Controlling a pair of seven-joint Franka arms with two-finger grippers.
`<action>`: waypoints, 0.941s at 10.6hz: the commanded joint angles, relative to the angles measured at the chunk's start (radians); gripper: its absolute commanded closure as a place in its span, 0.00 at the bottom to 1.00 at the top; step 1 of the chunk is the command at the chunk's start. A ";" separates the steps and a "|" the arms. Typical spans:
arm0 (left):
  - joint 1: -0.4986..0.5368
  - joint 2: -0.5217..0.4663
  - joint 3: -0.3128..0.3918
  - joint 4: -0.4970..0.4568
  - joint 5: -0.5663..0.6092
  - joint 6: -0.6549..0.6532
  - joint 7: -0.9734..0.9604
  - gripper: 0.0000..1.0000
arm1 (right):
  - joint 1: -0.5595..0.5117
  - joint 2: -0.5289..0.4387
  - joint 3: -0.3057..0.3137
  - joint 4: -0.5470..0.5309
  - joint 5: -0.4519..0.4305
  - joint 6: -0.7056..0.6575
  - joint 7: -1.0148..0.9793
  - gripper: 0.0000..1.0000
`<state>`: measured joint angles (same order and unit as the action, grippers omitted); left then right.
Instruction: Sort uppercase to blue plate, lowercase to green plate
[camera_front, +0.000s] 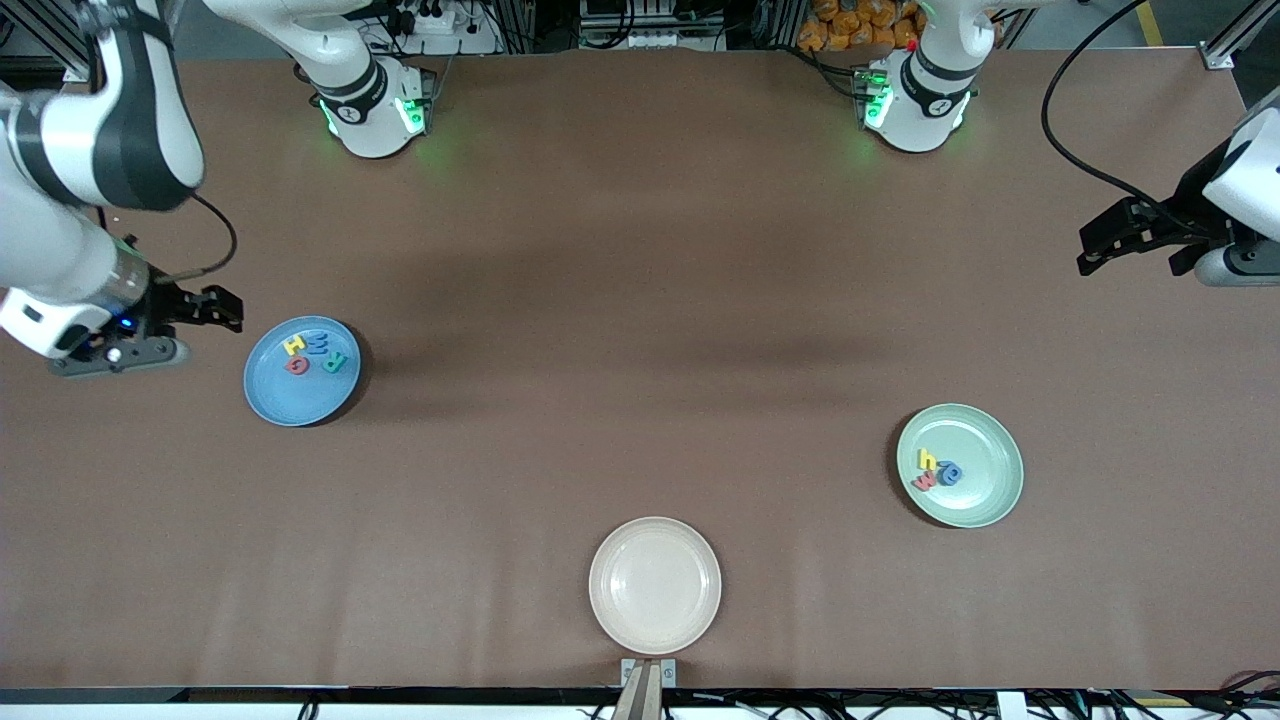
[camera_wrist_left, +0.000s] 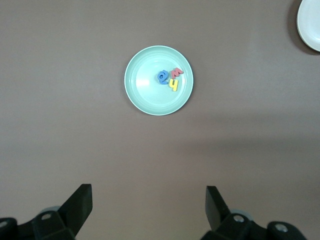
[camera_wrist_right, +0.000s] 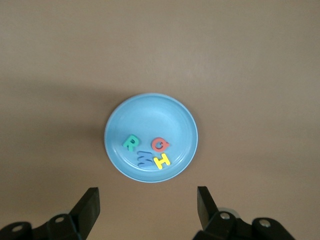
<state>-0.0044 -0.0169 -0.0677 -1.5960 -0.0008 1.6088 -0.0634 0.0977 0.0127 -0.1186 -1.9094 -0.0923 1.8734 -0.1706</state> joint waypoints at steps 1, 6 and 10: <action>0.003 -0.011 -0.006 -0.001 0.010 -0.003 0.002 0.00 | -0.056 -0.052 0.081 0.082 0.003 -0.098 0.081 0.00; 0.003 -0.012 -0.004 -0.001 0.010 -0.006 0.016 0.00 | -0.102 -0.080 0.139 0.194 0.003 -0.166 0.117 0.00; 0.001 -0.011 -0.006 -0.001 0.010 -0.006 0.013 0.00 | -0.101 -0.076 0.137 0.266 0.003 -0.223 0.140 0.00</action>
<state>-0.0044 -0.0171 -0.0702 -1.5961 -0.0008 1.6086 -0.0634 0.0196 -0.0666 -0.0038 -1.6831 -0.0923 1.6812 -0.0585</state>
